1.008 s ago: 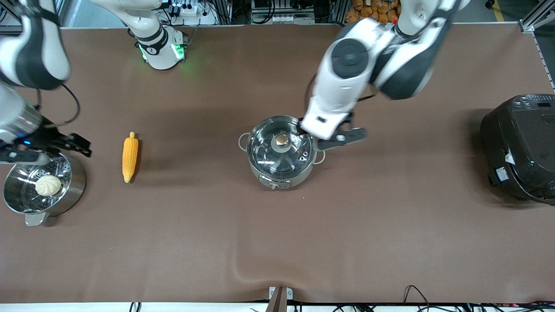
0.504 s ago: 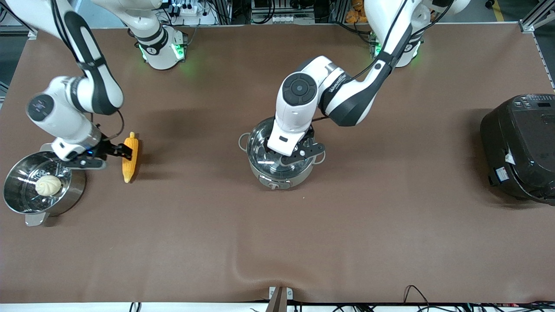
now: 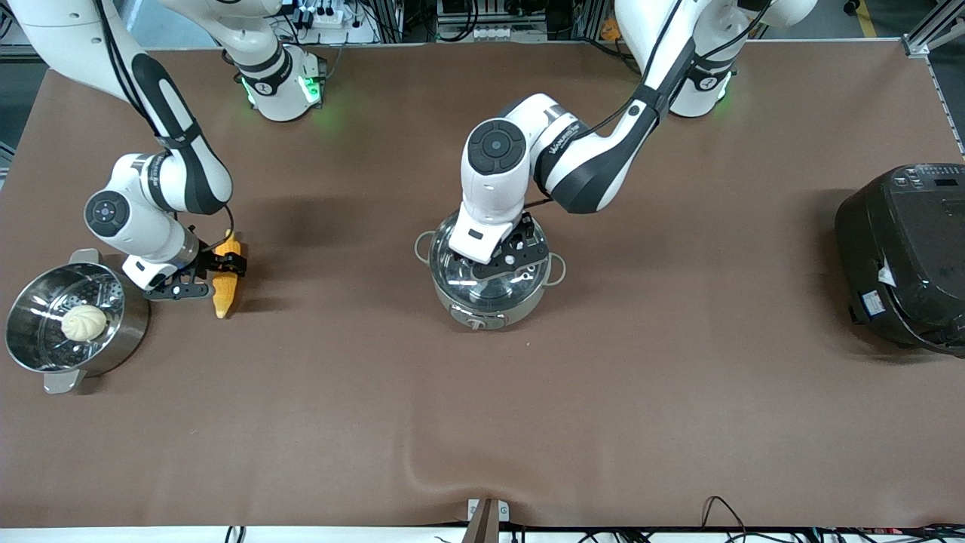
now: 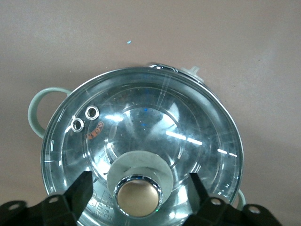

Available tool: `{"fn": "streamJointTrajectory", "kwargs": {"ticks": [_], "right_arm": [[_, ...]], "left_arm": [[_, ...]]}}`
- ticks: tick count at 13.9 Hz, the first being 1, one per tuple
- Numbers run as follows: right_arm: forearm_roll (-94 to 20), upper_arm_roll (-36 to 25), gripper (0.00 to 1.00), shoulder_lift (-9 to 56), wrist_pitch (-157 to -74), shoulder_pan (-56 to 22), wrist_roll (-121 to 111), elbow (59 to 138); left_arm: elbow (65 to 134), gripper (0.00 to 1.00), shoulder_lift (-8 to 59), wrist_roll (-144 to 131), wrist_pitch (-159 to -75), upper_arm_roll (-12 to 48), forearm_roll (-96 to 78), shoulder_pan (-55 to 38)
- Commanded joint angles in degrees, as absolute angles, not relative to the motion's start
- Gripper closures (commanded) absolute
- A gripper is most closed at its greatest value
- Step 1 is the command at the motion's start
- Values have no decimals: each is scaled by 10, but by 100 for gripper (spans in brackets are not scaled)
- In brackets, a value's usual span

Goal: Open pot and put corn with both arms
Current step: 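Grasp the lid knob with the left gripper while the right gripper grasps the corn, then lift the lid off the pot while the right gripper lifts the corn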

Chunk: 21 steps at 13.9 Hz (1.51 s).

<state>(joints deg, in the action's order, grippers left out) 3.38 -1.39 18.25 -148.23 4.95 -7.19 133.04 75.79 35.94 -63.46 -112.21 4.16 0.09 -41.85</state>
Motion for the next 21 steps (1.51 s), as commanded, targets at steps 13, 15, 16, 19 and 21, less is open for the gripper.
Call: {"fn": "streamJointTrajectory", "kwargs": {"ticks": [13, 15, 16, 19, 21], "right_arm": [[14, -1, 94, 175, -1223, -52, 100, 1141], [12, -1, 94, 180, -1191, -95, 138, 1080], [11, 0, 94, 180, -1191, -117, 156, 1066], [-55, -1, 94, 179, -1188, -177, 202, 1028], [-62, -1, 94, 179, -1187, -213, 249, 1005]], "left_arm": [[752, 77, 377, -651, -1108, 37, 11, -436], [752, 100, 374, -651, -1105, 36, 11, -437], [751, 100, 369, -651, -1092, 36, 12, -436], [751, 100, 331, -651, -1037, 33, 12, -431], [751, 100, 290, -644, -1010, 33, 14, -397]]}}
